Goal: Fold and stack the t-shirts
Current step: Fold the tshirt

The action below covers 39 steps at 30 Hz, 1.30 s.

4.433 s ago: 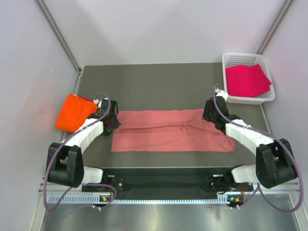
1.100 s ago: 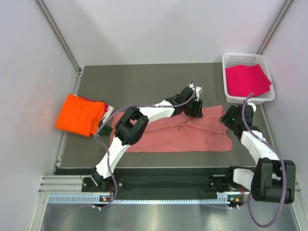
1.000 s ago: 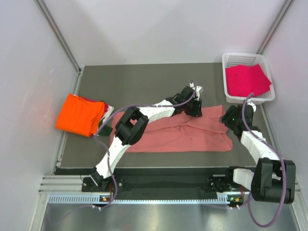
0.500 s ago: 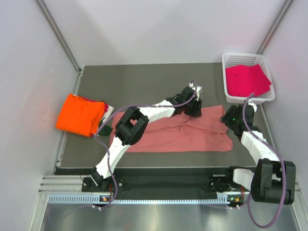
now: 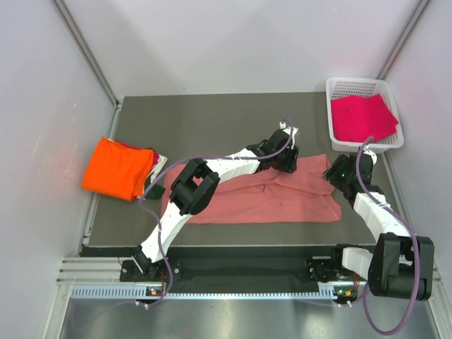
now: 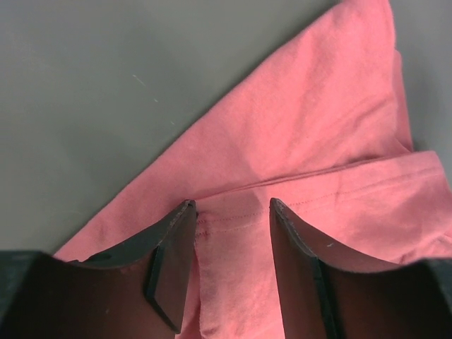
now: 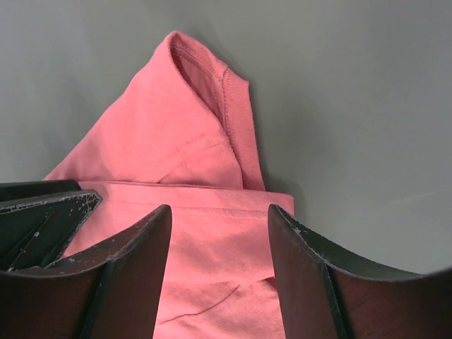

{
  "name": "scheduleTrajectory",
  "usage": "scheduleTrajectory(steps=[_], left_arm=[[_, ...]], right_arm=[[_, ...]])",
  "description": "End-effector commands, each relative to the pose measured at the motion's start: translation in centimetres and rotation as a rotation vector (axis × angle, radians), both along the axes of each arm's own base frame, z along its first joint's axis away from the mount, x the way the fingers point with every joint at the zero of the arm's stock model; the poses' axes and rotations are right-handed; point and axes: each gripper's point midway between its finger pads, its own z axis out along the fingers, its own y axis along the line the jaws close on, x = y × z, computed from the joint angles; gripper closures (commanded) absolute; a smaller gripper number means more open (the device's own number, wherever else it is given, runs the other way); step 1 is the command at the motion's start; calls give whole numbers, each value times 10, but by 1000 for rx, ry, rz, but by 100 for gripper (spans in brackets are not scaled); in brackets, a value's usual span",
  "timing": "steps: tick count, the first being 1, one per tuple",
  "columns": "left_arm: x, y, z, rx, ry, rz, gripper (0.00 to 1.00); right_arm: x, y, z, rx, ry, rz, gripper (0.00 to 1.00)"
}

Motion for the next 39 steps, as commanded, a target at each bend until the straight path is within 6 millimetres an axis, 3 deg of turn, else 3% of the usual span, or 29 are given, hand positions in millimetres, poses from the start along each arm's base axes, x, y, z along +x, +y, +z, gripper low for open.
scheduleTrajectory(steps=[1,7,12,14,21,22,24,32,39], left_arm=[[8,16,9,98,-76,54,48],[5,19,10,160,-109,63,49],[-4,15,2,146,-73,40,60],[-6,10,8,117,-81,30,62],[-8,6,25,92,-118,17,83],[-8,6,27,90,-120,15,92],[-10,6,36,78,-127,13,97],[-25,13,74,-10,-157,-16,100],[-52,18,88,-97,-120,-73,100]], right_arm=[[5,-4,10,-5,-49,-5,43],[6,-4,11,-3,-53,-6,43],[6,-3,11,-1,-53,-4,43],[6,-3,11,1,-53,-5,43],[6,-3,10,1,-52,-5,43],[6,-4,10,0,-50,-6,43],[6,-4,9,0,-49,-8,43],[5,-4,10,1,-50,-9,43],[4,-3,10,5,-51,-3,43]])
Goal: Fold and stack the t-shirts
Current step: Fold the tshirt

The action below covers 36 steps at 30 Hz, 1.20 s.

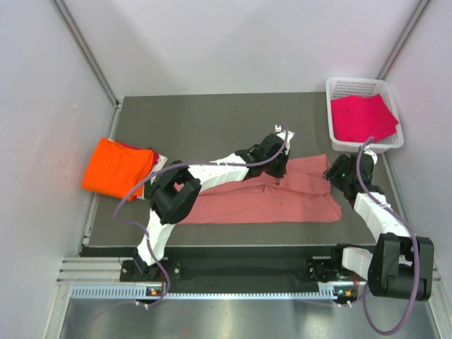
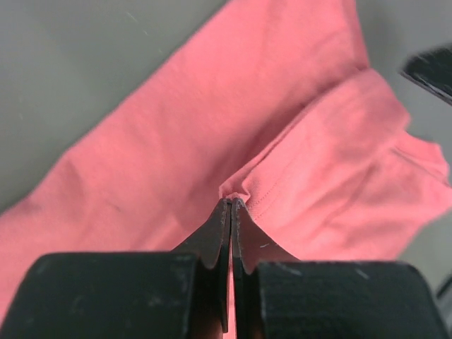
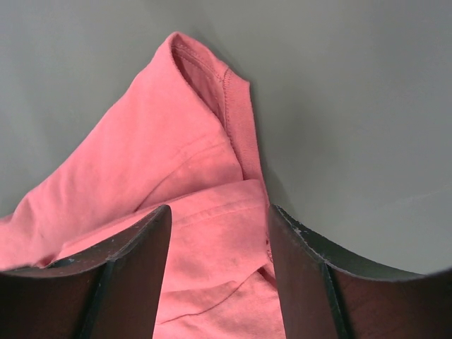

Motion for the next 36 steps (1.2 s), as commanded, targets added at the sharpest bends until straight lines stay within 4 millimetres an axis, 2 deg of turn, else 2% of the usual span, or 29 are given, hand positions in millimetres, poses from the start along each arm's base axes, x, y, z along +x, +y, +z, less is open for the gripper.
scheduleTrajectory(steps=[1,4,8,10,14,21,23,24,25,27,28,31,32,34,36], left_arm=[[-11,-10,49,-145,-41,-50,100],[-20,-7,56,-167,-26,-70,100],[-39,4,47,-183,15,-87,100],[-42,7,50,-205,6,-90,100],[-58,22,39,-202,27,-99,100],[-81,35,29,-212,74,-136,100],[-89,40,27,-213,90,-148,91],[-92,42,27,-216,96,-151,74],[-95,45,34,-231,89,-155,67],[-101,51,32,-250,85,-156,55],[-103,53,44,-274,62,-159,49],[-103,61,51,-272,38,-141,46],[-100,63,61,-281,14,-137,44],[-91,70,69,-264,-10,-78,42],[-80,73,78,-259,-15,-33,39]], right_arm=[[4,-4,10,-4,-48,-6,42],[3,1,9,9,-33,17,41],[0,2,9,9,-21,31,38],[-3,3,8,10,-9,31,35],[-9,3,7,9,16,30,33],[-12,3,14,-2,3,45,29],[-11,8,16,8,-2,72,29],[-11,9,16,10,-2,84,29],[-9,13,17,18,-5,102,28],[-8,14,19,19,-11,113,28],[-7,16,19,22,-15,125,28],[-3,22,25,24,-32,149,33],[-1,28,28,16,-41,175,34],[2,31,31,-8,-36,178,35],[7,49,41,-39,-48,227,36]])
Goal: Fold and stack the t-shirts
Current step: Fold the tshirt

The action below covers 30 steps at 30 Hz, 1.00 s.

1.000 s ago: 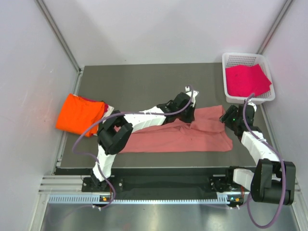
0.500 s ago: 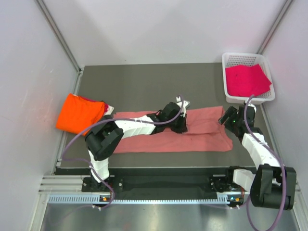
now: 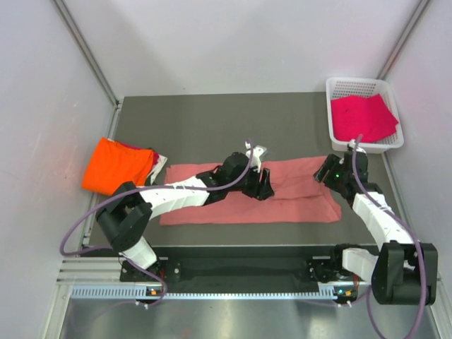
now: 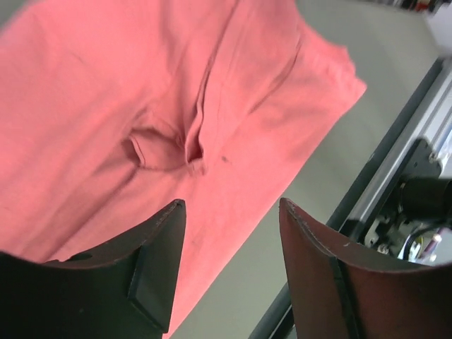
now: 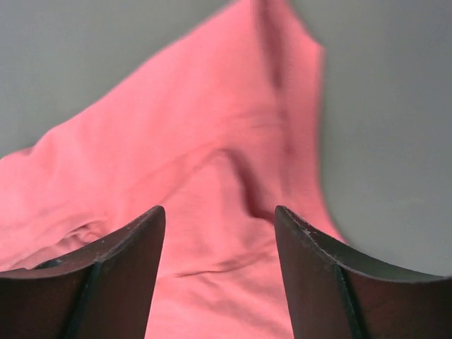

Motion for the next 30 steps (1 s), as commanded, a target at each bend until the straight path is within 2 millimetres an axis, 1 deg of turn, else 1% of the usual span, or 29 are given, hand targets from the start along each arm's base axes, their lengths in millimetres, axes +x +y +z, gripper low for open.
scheduleTrajectory(steps=[1,2,3,4,5,6,7,8,9,11,13,14,15,16,17,21,23,27,29,30], left_arm=[[26,4,36,-29,-59,89,39],[39,6,44,-34,-57,122,39],[47,9,45,-23,-50,144,40],[55,22,23,58,1,182,40],[66,19,32,54,3,200,41],[71,23,27,76,22,211,41],[82,29,16,97,50,231,41],[86,28,20,92,73,223,42],[90,29,18,90,88,221,42],[99,35,15,78,131,213,43],[105,45,15,64,151,219,43],[106,47,16,62,155,220,43],[107,50,16,63,157,222,43],[108,54,15,66,159,227,43],[105,55,11,80,169,220,43],[102,59,-5,121,210,225,43],[101,62,-14,138,228,239,43],[102,68,-32,158,279,254,43],[103,70,-37,161,294,262,43],[104,72,-39,164,296,266,44]], right_arm=[[24,17,35,-71,-87,53,37],[28,27,36,-81,-79,80,38],[30,29,36,-88,-71,89,39],[31,31,27,-99,-35,95,43],[35,36,29,-104,-37,109,44],[36,37,26,-106,-27,111,44],[37,39,20,-110,-9,119,48],[37,43,18,-112,-3,132,49],[38,45,15,-112,4,137,49],[38,50,7,-120,25,163,53],[37,54,-2,-128,55,182,55],[36,54,-5,-131,67,185,55],[35,54,-7,-135,73,189,59],[34,54,-10,-138,82,190,59],[30,54,-14,-138,94,191,60],[19,51,-20,-136,110,169,60],[9,49,-24,-131,121,158,60],[-14,38,-29,-146,152,110,60],[-27,33,-27,-135,153,67,62],[-37,29,-29,-143,179,49,68]])
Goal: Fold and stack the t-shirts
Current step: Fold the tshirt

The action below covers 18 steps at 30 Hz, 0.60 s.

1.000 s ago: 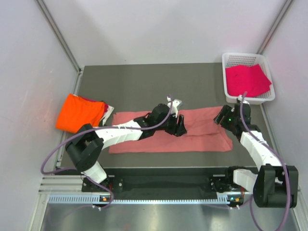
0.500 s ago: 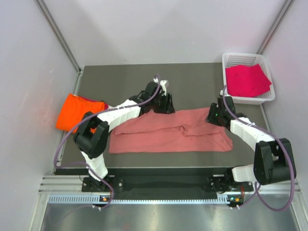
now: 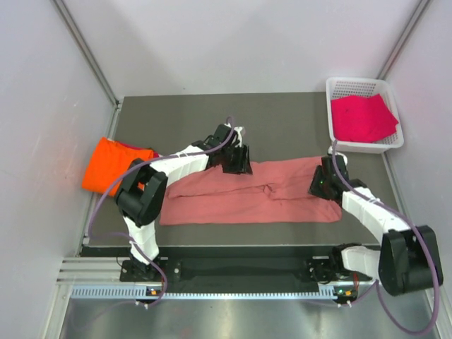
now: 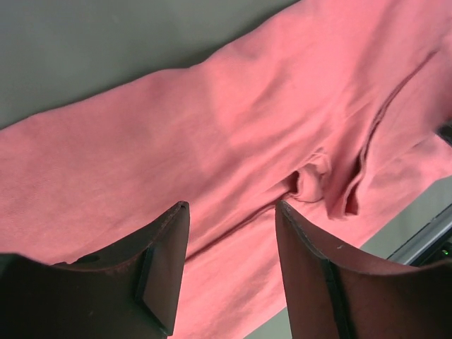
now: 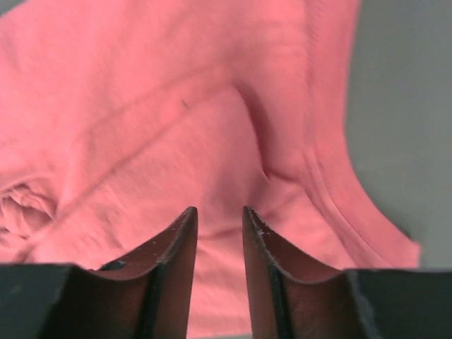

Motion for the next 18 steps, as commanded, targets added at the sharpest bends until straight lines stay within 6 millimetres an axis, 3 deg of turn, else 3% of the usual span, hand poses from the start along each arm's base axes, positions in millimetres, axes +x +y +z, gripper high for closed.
scheduleTrajectory(steps=[1,3,6,11,12,13,15,17,18], left_arm=[[1,4,-6,-2,35,19,44],[0,4,-8,-1,38,19,44],[1,5,-8,5,35,21,44],[2,4,3,-13,6,8,44],[2,4,5,-13,0,9,44],[2,5,5,-7,-4,7,44],[3,10,5,14,-8,16,44],[2,12,5,21,-6,21,45],[2,18,3,26,2,28,45]], right_arm=[[-20,-12,14,-2,-19,-112,69],[-34,-15,14,3,-12,-136,69],[-37,-11,34,64,-105,-154,68],[-9,0,68,106,-223,-111,68],[-4,4,60,99,-177,-96,69],[6,8,69,104,-189,-84,69],[19,16,60,94,-148,-56,74],[33,29,66,98,-160,-24,74],[37,32,57,87,-131,-16,74]])
